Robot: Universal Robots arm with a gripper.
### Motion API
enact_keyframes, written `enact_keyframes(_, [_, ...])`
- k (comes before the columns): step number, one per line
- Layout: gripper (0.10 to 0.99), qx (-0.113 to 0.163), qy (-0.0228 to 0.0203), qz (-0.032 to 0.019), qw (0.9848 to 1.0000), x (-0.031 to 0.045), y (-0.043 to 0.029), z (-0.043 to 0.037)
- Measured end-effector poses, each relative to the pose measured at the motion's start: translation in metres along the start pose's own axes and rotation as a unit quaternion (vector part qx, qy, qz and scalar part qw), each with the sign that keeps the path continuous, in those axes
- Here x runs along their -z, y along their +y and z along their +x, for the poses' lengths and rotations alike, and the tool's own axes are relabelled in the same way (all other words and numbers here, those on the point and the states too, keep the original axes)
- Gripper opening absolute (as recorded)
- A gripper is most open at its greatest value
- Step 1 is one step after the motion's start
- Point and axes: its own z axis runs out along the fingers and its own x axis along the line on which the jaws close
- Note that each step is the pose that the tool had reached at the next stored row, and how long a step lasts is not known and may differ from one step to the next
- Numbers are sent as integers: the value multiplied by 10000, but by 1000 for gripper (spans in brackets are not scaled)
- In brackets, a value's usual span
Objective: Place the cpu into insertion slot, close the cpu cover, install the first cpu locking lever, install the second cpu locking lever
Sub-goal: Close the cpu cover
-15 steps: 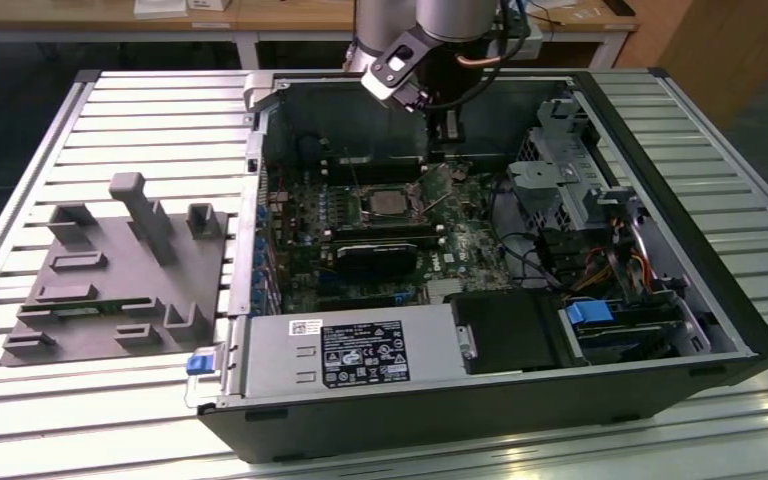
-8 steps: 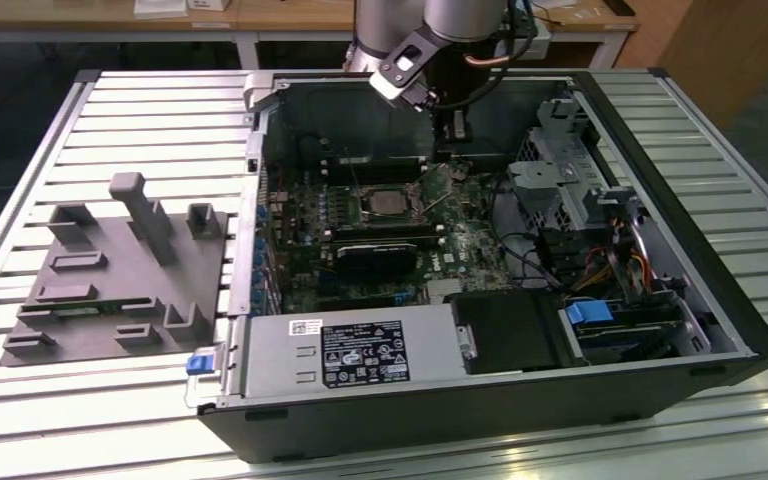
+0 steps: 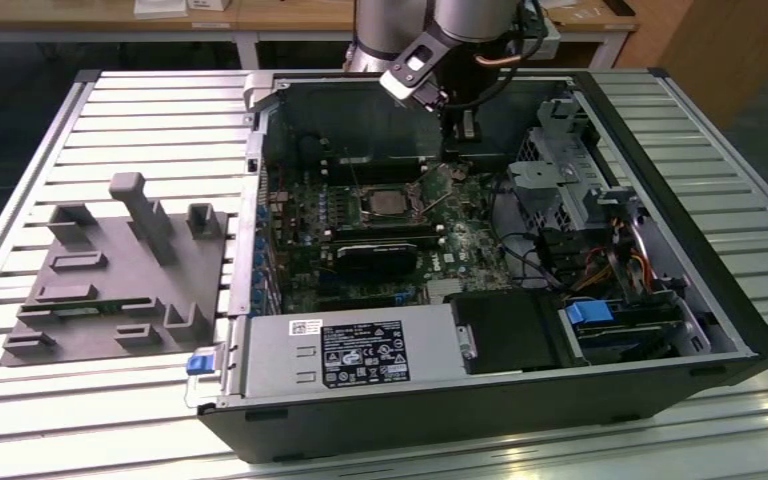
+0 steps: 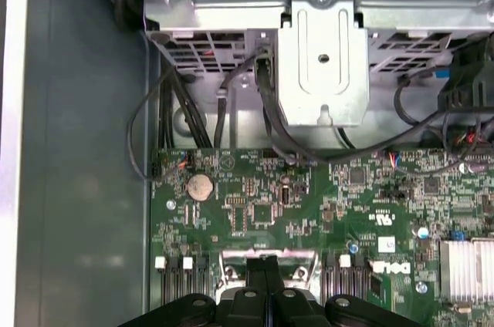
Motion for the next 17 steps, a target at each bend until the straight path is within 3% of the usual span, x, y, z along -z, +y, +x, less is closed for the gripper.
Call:
enact_keyframes(12, [102,1,0,0,10000,-11,221,12])
enact_keyframes(17, [102,0,0,0,10000,-66,241,10])
